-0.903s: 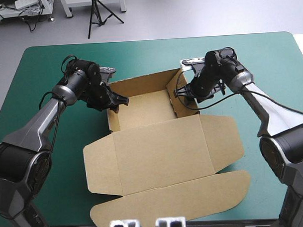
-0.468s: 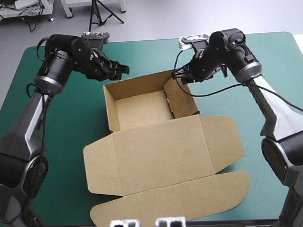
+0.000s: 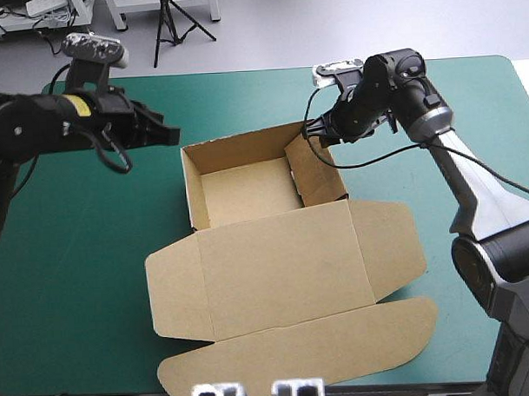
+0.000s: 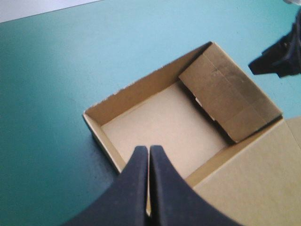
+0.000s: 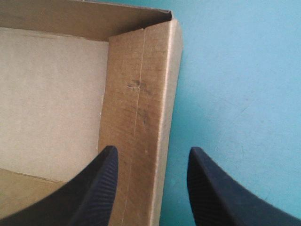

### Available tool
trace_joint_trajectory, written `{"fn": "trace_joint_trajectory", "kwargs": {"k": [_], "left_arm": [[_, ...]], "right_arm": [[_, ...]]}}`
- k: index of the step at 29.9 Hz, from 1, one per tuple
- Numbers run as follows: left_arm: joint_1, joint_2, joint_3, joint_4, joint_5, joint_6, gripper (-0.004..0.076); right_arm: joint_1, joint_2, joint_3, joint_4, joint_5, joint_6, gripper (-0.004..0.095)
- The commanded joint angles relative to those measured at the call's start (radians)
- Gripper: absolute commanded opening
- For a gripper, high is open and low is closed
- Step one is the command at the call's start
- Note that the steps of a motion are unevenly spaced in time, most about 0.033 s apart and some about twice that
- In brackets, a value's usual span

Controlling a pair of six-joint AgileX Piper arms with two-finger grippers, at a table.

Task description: Fold the box

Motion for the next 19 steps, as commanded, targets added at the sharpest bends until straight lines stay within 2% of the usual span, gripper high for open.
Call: {"fn": "trace_joint_trajectory", "kwargs": {"k": [1, 5, 8, 10, 15, 19], "left_arm": [[-0.005, -0.147, 0.132, -0.016, 0.038, 0.015, -0.0009], [-0.005, -0.269, 0.297, -0.012, 0.038, 0.015, -0.0009], [-0.005, -0.356, 0.412, -0.012, 0.038, 0.033, -0.0009], [-0.005, -0.418, 0.482, -0.012, 0.038, 0.032, -0.0009], [-0.005, -0.551, 0.611, -0.008, 0.038, 0.032, -0.0009], [-0.005, -0.625, 0.669, -0.008, 0.038, 0.031, -0.0009]], "right_arm": [[-0.001, 0.002, -0.032, 0.021, 0.002, -0.027, 0.0438], [-0.001, 0.054, -0.032, 0.033, 0.002, -0.027, 0.0437], [-0.001, 0.074, -0.032, 0.051, 0.002, -0.027, 0.0394], [-0.001, 0.083, -0.032, 0.059, 0.002, -0.027, 0.0319], [-0.001, 0.092, -0.032, 0.074, 0.002, -0.027, 0.0004], [-0.001, 0.088, -0.032, 0.074, 0.002, -0.027, -0.0017]]}}
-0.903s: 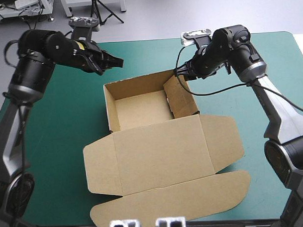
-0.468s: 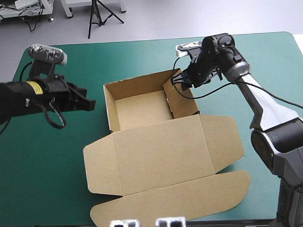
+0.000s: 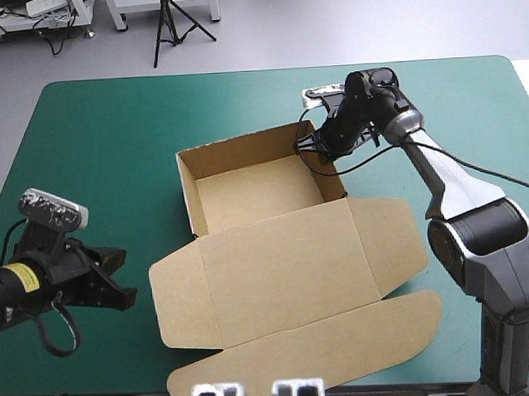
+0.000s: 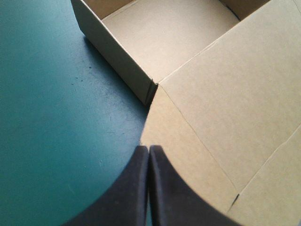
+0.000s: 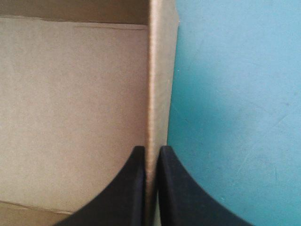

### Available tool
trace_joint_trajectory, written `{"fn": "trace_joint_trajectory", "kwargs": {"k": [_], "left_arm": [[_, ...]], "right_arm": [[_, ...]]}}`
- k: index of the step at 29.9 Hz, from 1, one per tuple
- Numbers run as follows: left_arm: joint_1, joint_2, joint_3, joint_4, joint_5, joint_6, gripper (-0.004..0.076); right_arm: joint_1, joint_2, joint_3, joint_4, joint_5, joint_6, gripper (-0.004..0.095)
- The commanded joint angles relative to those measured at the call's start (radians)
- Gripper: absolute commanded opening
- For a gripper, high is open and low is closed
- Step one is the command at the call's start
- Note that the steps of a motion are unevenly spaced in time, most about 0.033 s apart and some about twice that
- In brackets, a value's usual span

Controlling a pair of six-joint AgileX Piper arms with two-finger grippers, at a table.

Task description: Fold the box

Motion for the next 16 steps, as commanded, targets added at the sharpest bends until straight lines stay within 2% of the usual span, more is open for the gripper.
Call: {"fn": "trace_joint_trajectory", "kwargs": {"k": [1, 4, 9, 16], "left_arm": [[-0.005, -0.056, 0.012, -0.013, 0.036, 0.0, -0.0009], [-0.005, -0.081, 0.013, -0.004, 0.035, -0.005, -0.0009], [-0.005, -0.087, 0.013, 0.019, 0.035, -0.007, -0.0009], [-0.005, -0.087, 0.013, 0.101, 0.035, -0.115, -0.0009]], "right_arm": [[-0.001, -0.065, -0.032, 0.03, 0.02, -0.008, -0.0017], [-0.008, -0.094, -0.032, 0.004, 0.02, -0.016, -0.0017], [-0.073, -0.181, -0.032, -0.125, 0.022, -0.016, -0.0017], [-0.334, -0.289, -0.03, -0.148, 0.022, -0.014, -0.0017]]}}
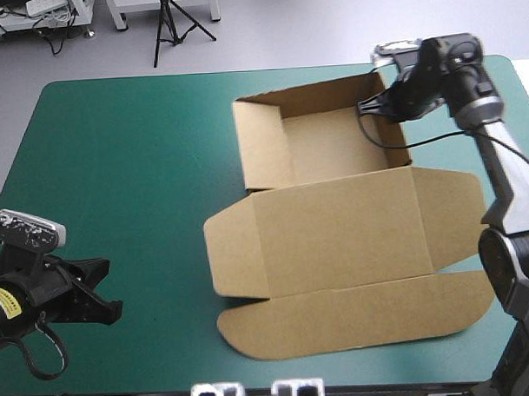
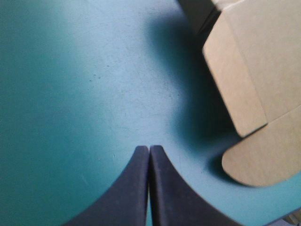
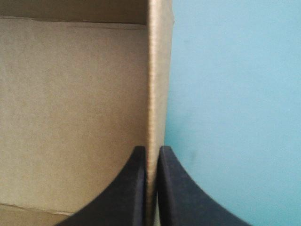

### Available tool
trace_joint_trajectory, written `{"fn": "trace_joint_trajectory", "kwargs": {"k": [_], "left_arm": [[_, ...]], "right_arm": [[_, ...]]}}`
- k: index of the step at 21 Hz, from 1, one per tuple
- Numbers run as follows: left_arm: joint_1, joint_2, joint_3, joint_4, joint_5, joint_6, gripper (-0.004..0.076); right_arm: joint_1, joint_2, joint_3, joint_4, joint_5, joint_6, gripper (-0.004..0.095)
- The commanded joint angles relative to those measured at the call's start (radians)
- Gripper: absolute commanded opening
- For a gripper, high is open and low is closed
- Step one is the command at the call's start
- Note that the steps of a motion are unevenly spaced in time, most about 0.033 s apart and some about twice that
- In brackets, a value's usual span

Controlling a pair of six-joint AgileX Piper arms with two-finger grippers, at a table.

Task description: Fold the box

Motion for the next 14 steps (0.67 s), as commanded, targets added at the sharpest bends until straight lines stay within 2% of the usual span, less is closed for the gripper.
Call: {"fn": "trace_joint_trajectory", "kwargs": {"k": [1, 3, 4, 8, 11, 14], "left_arm": [[-0.005, 0.002, -0.02, 0.046, 0.034, -0.048, -0.0009], [-0.005, 0.002, -0.02, 0.056, 0.034, -0.048, -0.0009], [-0.005, 0.002, -0.02, 0.056, 0.034, -0.048, -0.0009], [-0.005, 0.002, -0.02, 0.056, 0.034, -0.053, -0.0009], [-0.005, 0.002, -0.02, 0.078, 0.034, -0.064, -0.0009], [-0.005, 0.002, -0.02, 0.093, 0.034, -0.066, -0.0009]], "right_arm": [[-0.139, -0.097, -0.027, -0.001, 0.009, -0.006, -0.0016], [-0.233, -0.112, -0.005, -0.001, 0.009, -0.006, -0.0017], [-0.328, -0.115, 0.038, -0.001, 0.009, -0.006, -0.0017], [-0.538, -0.101, 0.208, 0.002, -0.002, -0.036, -0.0017], [-0.613, -0.072, 0.273, -0.018, -0.006, -0.056, -0.0016], [-0.613, -0.052, 0.288, -0.101, 0.008, -0.051, 0.0003]]}}
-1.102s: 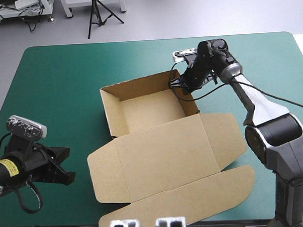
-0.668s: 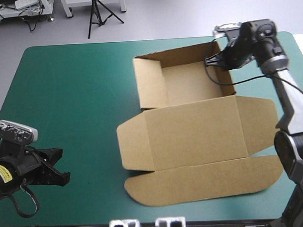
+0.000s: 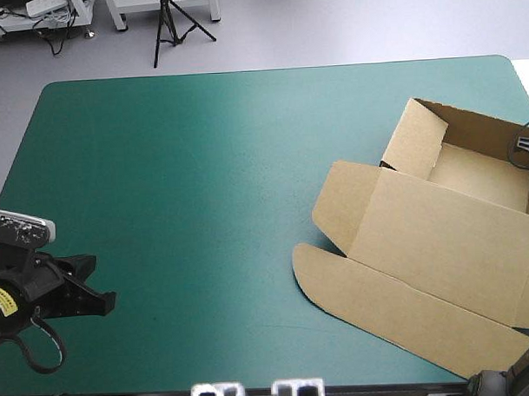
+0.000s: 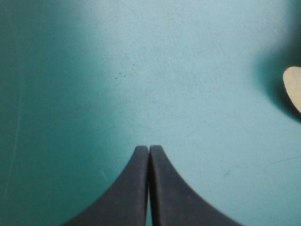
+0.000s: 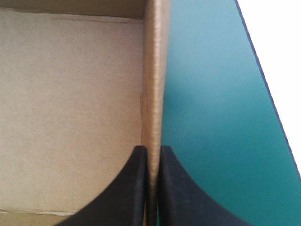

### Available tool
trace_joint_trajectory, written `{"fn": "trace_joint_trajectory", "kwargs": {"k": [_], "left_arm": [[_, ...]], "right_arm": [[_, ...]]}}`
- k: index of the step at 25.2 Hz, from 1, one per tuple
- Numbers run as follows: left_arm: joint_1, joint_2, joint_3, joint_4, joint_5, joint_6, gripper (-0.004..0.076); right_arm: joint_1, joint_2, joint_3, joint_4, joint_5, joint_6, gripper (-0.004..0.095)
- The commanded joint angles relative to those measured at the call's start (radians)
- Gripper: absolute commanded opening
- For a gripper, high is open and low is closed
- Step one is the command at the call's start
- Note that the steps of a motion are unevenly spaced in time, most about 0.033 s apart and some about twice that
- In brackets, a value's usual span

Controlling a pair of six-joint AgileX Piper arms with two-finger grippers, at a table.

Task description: Fold the box

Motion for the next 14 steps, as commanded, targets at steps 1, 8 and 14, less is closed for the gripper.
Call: {"fn": "trace_joint_trajectory", "kwargs": {"k": [1, 8, 14], "left_arm": [[-0.005, 0.002, -0.02, 0.006, 0.035, -0.012, -0.0009], [-0.005, 0.002, -0.02, 0.045, 0.035, -0.012, -0.0009], [-0.005, 0.002, -0.02, 0.048, 0.035, -0.01, -0.0009]], "right_arm": [[-0.003, -0.037, -0.011, -0.038, 0.016, -0.01, 0.0061], [-0.003, -0.079, -0.006, 0.02, 0.016, -0.01, 0.0469], [-0.003, -0.214, -0.006, 0.127, 0.016, -0.017, 0.0469]]}}
